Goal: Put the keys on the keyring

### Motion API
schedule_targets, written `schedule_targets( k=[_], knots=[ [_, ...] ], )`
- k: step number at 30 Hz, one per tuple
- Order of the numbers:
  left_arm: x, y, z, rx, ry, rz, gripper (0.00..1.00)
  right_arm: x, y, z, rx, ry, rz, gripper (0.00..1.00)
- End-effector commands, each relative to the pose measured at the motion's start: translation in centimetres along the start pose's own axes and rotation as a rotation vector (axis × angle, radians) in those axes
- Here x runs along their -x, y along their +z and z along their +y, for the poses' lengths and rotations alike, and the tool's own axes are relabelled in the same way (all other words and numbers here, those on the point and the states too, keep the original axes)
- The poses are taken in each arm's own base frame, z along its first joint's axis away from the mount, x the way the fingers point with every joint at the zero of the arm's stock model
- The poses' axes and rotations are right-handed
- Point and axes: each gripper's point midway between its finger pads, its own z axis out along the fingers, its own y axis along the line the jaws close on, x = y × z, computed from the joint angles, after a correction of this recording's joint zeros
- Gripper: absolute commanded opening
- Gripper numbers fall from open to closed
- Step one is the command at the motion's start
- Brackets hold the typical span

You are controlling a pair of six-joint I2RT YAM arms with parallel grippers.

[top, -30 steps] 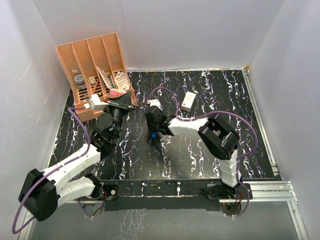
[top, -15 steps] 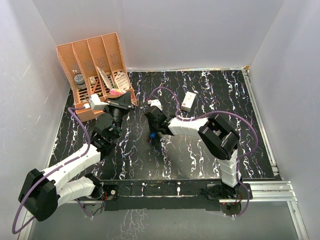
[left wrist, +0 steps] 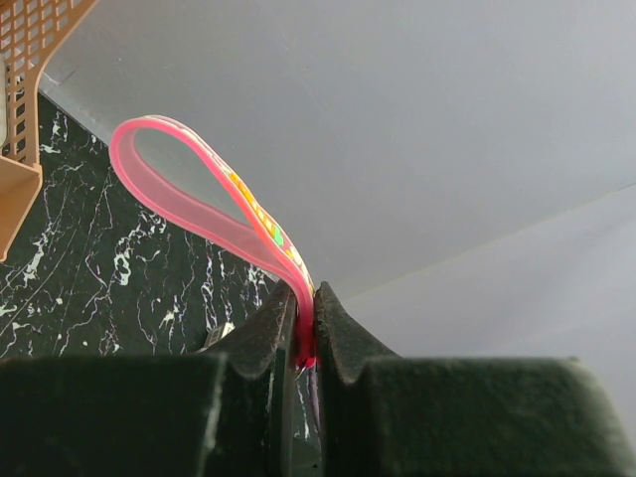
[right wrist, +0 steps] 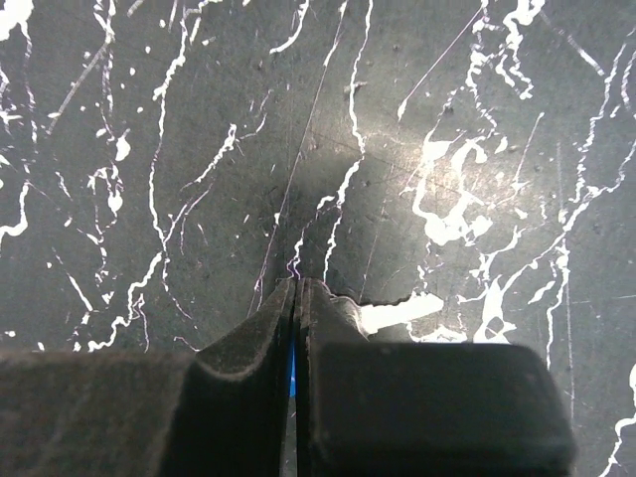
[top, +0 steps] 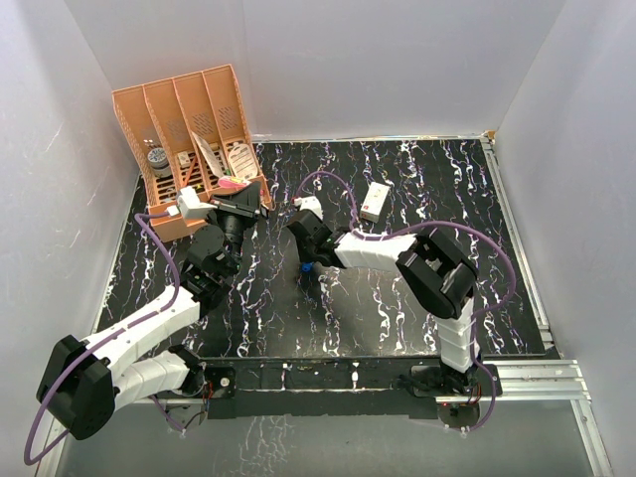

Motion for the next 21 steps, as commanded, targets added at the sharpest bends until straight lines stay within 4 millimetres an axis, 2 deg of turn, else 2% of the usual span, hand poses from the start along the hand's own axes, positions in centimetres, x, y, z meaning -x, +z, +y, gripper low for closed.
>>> schedule_targets(
  k=[1, 7, 14, 21],
  knots=[
    [1.3, -0.1, -1.8, -0.041, -0.02, -0.038, 0.0, 5.0, -3.4, 0.8, 0.035, 0.032, -0.147, 0.0],
    [1.2, 0.0, -1.8, -0.045, -0.02, -0.032, 0.0, 8.2, -8.1, 1.6, 0.175, 0.04, -0.266, 0.0],
    [0.9, 0.1, -1.9, -0.052, -0.023, -0.024, 0.0, 10.4, -13.0, 0.7, 0.438, 0.066, -0.411, 0.0],
    [0.5, 0.2, -2.3, -0.074, -0.033, -0.009, 0.0, 11.0, -16.6, 0.0, 0.7, 0.031, -0.515, 0.0]
  ],
)
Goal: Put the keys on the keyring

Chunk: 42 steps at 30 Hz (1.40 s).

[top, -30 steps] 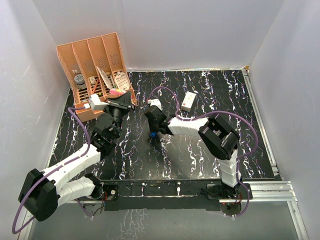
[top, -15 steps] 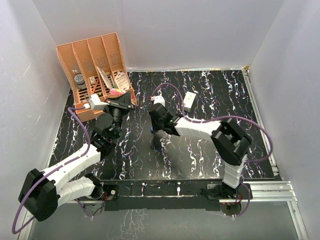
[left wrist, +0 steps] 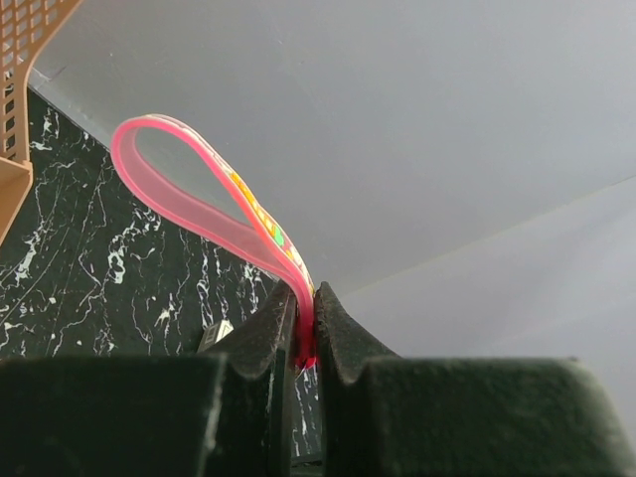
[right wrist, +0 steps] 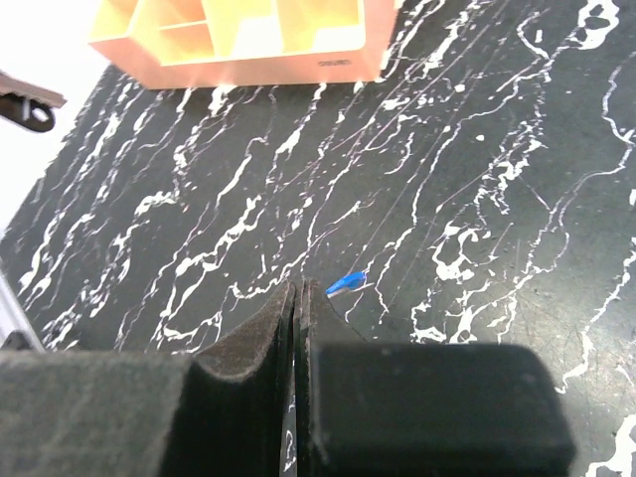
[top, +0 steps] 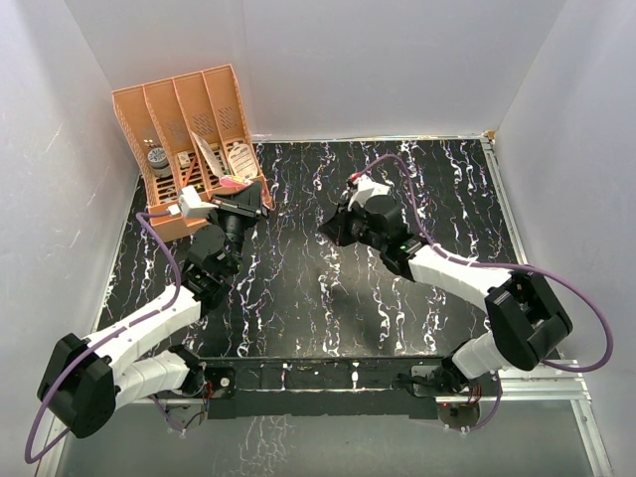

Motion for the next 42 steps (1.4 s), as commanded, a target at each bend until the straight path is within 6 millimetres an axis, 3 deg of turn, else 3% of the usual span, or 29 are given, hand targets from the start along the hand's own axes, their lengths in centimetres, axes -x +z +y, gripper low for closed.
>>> schedule_targets(
  k=[1, 11, 18, 32, 42],
  knots=[
    [0.6, 0.2, -2.3, -0.071, -0.031, -0.012, 0.0, 3.9, -2.1, 3.9, 0.298, -0.045, -0.15, 0.0],
    [0.3, 0.3, -3.0, -0.103, -0.076, 0.001, 0.0, 5.6, -4.4, 5.8, 0.514, -0.073, -0.253, 0.0],
    [0.0, 0.3, -3.7, -0.131, -0.117, 0.019, 0.0, 6.8, -5.4, 7.1, 0.679, 0.039, -0.279, 0.0],
    [-2.2, 1.1, -3.7, -0.163, -0.161, 0.065, 0.0, 8.0, -5.7, 8.8, 0.816, 0.098, -0.288, 0.0],
    [-2.3, 1.1, -3.8, -0.193, -0.191, 0.056, 0.0, 9.1, -5.9, 9.3, 0.908, 0.122, -0.363, 0.0]
  ],
)
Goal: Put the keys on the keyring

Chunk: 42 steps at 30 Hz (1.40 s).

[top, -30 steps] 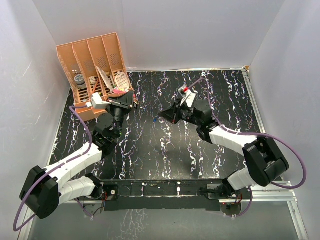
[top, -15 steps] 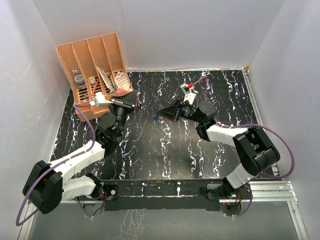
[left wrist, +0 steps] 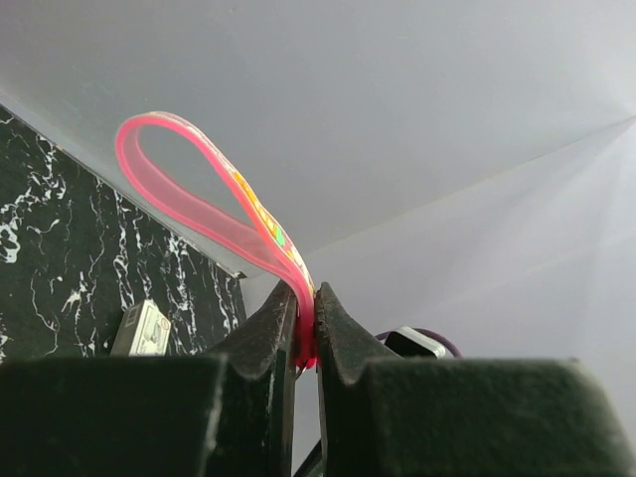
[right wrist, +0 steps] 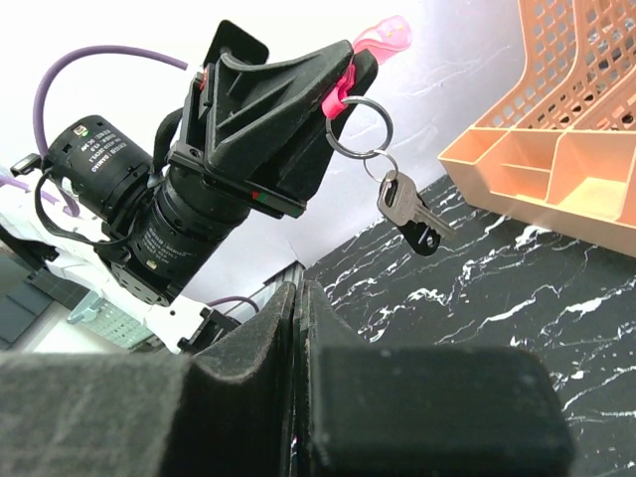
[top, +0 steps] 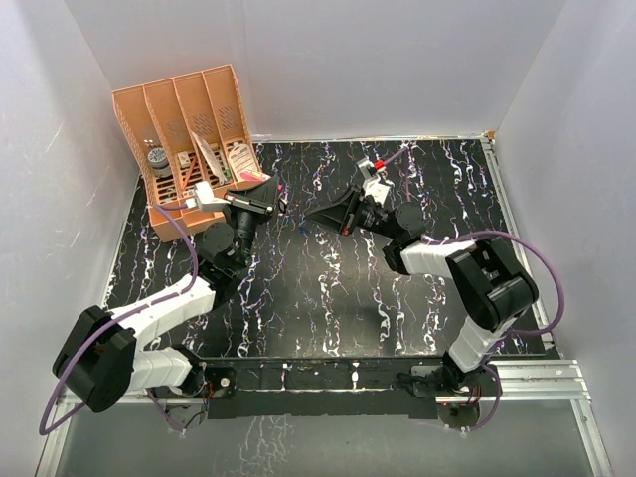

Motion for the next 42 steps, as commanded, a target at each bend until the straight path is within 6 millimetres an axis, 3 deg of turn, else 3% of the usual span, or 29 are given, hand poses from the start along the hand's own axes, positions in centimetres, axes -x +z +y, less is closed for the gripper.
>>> schedule_targets(
  k=[1, 14, 21, 30, 42],
  knots=[
    [0.8, 0.0, -2.3, -0.079, -0.048, -0.028, 0.0, 2.9, 0.7, 3.0, 0.152, -0.09, -0.104, 0.0],
    [0.7, 0.1, -3.2, -0.108, -0.063, -0.017, 0.0, 3.2, 1.0, 1.7, 0.221, -0.091, -0.197, 0.0],
    [0.7, 1.0, -4.0, -0.115, -0.04, -0.019, 0.0, 5.2, 1.5, 1.8, 0.214, -0.103, -0.281, 0.0],
    [0.5, 1.8, -4.9, -0.129, -0.025, -0.014, 0.0, 8.0, 1.8, 3.8, 0.251, -0.139, -0.356, 0.0],
    [0.2, 2.0, -5.2, -0.142, 0.001, -0.001, 0.0, 8.1, 1.3, 6.2, 0.284, -0.176, -0.345, 0.0]
  ],
)
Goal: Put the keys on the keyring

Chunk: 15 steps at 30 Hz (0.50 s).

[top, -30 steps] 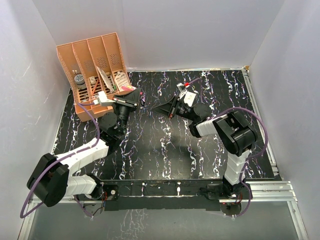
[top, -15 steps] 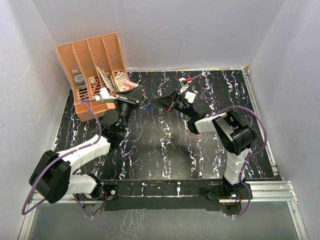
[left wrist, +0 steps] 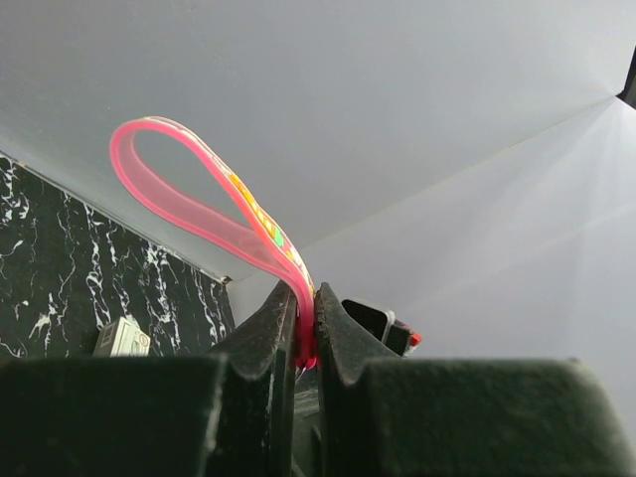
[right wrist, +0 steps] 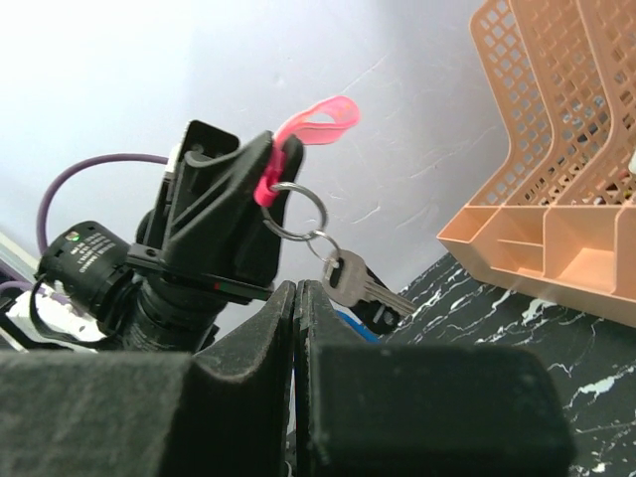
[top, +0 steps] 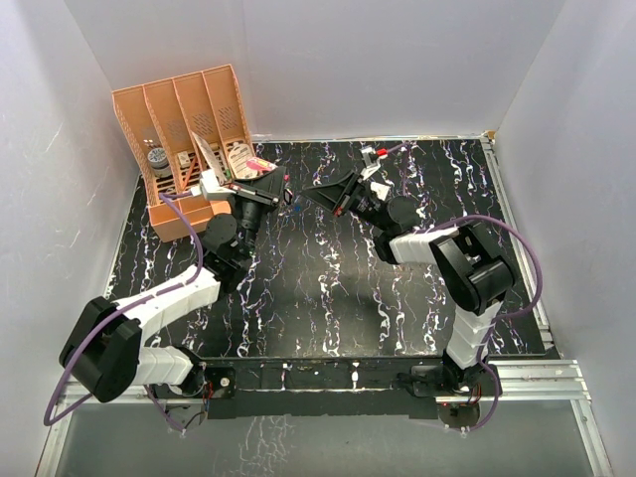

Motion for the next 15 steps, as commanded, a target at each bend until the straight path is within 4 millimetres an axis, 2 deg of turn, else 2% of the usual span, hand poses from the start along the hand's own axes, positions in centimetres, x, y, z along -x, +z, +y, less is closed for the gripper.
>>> schedule_targets(
  k=[1, 15],
  knots=[
    [0.6, 0.6, -3.0, -0.083, -0.021, -0.011, 0.0, 3.4, -0.6, 9.7, 0.33, -0.26, -0.138, 0.0],
    [-0.4, 0.9, -3.6, -0.102, -0.023, 0.044, 0.0, 3.3, -0.7, 10.7, 0.358, -0.297, -0.117, 0.0]
  ],
)
